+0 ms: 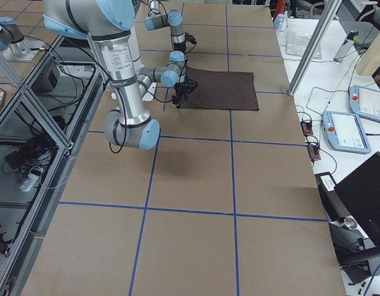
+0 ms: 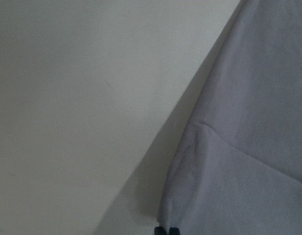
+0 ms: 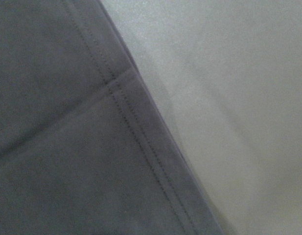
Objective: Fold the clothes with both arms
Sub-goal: 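Lower both grippers onto the shirt's near corners and grasp them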
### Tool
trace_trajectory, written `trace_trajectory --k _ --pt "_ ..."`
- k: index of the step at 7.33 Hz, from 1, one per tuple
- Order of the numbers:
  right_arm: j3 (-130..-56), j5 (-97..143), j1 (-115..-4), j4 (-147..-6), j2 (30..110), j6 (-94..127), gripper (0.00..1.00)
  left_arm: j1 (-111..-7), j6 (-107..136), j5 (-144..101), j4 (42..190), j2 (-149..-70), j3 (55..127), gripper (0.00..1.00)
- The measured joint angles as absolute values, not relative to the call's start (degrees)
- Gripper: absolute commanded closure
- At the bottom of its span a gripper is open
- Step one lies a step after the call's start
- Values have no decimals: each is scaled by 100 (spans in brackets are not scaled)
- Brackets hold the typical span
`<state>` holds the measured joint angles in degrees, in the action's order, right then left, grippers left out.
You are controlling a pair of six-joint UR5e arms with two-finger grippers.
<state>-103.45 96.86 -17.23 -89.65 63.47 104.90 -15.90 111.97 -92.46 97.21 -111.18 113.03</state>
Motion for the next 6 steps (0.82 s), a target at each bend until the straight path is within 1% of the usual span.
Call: trace_trajectory --k 1,2,3,4,5,6 --pt "-10345 9687 -1719 -8965 6347 10490 21 -1586 11197 -9246 9721 -11118 11303 100" --pt "-10345 9689 -1713 -8965 6347 10490 54 -1583 11197 -9246 9721 -11118 11303 100" --pt "-10345 9689 -1710 -8963 6347 10490 75 -1583 11197 -9246 9721 -11118 11303 100" --pt "-10350 9690 -1708 -8963 6345 10486 90 -1584 11197 -9246 9721 -11116 11304 100" --pt "-10352 9693 -1702 -8963 6348 10474 99 -1586 11197 -9246 9719 -11113 11307 100" --pt "-10353 9694 -1703 -8965 6333 10453 100 -1589 11197 -9246 9715 -11111 11310 100"
